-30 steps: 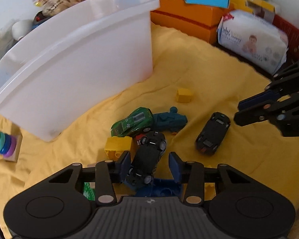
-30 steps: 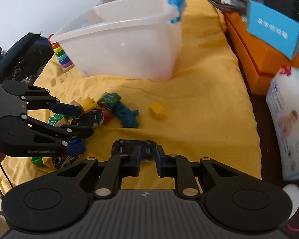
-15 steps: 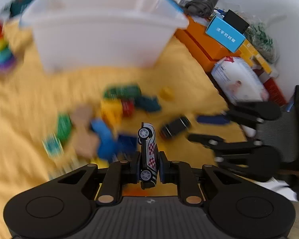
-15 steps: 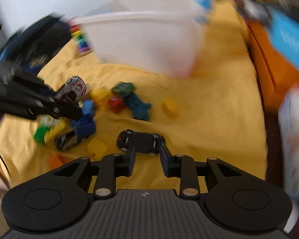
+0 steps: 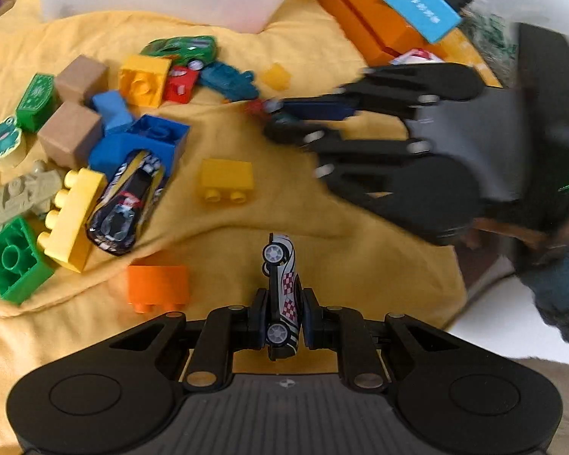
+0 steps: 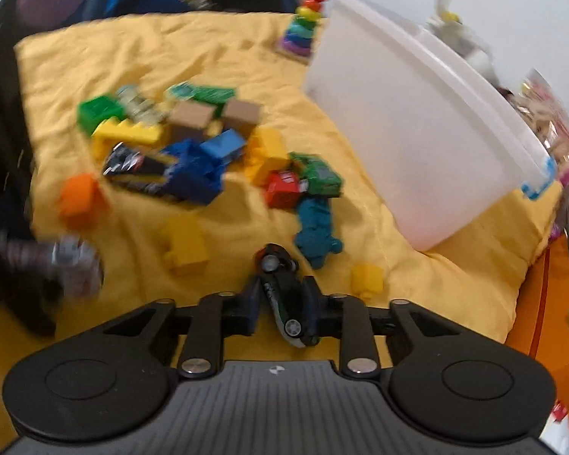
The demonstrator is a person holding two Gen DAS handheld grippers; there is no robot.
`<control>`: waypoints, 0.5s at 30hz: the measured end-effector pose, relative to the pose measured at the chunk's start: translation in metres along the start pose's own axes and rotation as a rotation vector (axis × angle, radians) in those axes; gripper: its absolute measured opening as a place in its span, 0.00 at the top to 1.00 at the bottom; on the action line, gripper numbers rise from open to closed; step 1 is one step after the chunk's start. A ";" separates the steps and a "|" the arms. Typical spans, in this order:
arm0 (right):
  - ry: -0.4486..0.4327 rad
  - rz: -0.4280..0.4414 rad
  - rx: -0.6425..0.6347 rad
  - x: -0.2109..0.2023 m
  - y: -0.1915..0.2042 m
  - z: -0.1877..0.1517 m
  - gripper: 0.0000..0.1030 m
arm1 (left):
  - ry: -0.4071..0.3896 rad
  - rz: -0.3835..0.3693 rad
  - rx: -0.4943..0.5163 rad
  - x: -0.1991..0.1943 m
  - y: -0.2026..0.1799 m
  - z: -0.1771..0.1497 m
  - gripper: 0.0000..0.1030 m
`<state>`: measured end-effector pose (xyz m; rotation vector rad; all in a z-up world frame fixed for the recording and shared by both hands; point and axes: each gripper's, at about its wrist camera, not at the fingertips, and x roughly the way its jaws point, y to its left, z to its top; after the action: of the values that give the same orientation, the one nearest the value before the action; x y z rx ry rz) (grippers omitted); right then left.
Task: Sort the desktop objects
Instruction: 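Grasp white-red car with left tool while right tool grasps red-green car, then lift both held cars and carry them over the white bin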
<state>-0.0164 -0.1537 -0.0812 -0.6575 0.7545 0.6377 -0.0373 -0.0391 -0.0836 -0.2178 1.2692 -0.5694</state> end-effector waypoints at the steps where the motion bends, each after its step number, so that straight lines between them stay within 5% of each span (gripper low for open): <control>1: -0.001 0.006 0.045 -0.004 -0.004 0.001 0.81 | -0.007 -0.010 -0.016 0.000 0.003 -0.001 0.80; 4: -0.008 0.076 0.214 -0.021 -0.017 -0.001 0.82 | -0.024 0.015 -0.017 -0.006 0.003 -0.004 0.76; 8: 0.004 0.263 0.490 -0.038 -0.036 -0.015 0.82 | -0.041 0.189 0.138 -0.016 -0.019 -0.010 0.54; 11: 0.046 0.432 0.699 -0.034 -0.045 -0.034 0.81 | -0.059 0.303 0.236 -0.017 -0.035 -0.013 0.48; 15: 0.081 0.522 0.806 -0.022 -0.045 -0.054 0.81 | -0.054 0.322 0.255 -0.011 -0.040 -0.015 0.44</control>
<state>-0.0185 -0.2274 -0.0806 0.2703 1.1761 0.7049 -0.0644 -0.0649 -0.0609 0.1810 1.1378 -0.4384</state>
